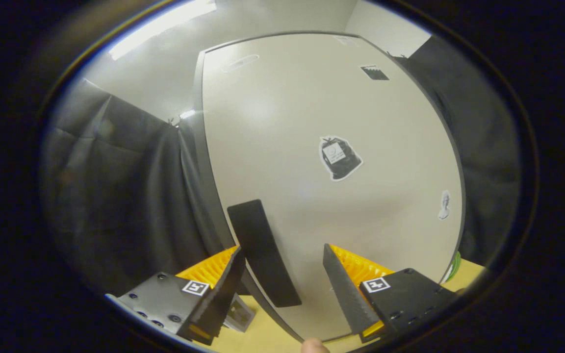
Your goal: Open the shoe cabinet door, grab the shoes and put them into the shoe cabinet, then close the shoe cabinet door.
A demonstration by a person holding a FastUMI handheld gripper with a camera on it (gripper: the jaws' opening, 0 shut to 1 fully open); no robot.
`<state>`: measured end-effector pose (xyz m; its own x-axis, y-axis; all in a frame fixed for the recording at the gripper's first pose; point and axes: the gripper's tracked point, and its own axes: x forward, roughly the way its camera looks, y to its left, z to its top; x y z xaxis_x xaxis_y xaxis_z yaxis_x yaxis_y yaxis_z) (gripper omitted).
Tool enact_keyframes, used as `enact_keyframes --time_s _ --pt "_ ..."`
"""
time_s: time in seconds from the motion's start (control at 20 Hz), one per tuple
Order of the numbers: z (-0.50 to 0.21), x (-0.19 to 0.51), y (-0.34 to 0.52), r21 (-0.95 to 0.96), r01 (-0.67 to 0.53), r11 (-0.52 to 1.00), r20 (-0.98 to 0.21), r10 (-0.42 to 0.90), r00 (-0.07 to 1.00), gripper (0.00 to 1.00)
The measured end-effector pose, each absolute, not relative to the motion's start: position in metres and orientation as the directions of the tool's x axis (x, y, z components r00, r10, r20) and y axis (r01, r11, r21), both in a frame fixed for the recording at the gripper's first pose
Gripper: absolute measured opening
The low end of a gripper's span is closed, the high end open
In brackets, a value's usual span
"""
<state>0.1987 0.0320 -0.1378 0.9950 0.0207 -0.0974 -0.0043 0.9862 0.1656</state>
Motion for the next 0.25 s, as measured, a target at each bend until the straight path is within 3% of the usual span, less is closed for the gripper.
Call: enact_keyframes --time_s 0.25 --pt "-0.121 0.174 0.022 0.146 0.005 0.989 -0.076 0.006 0.997 0.97"
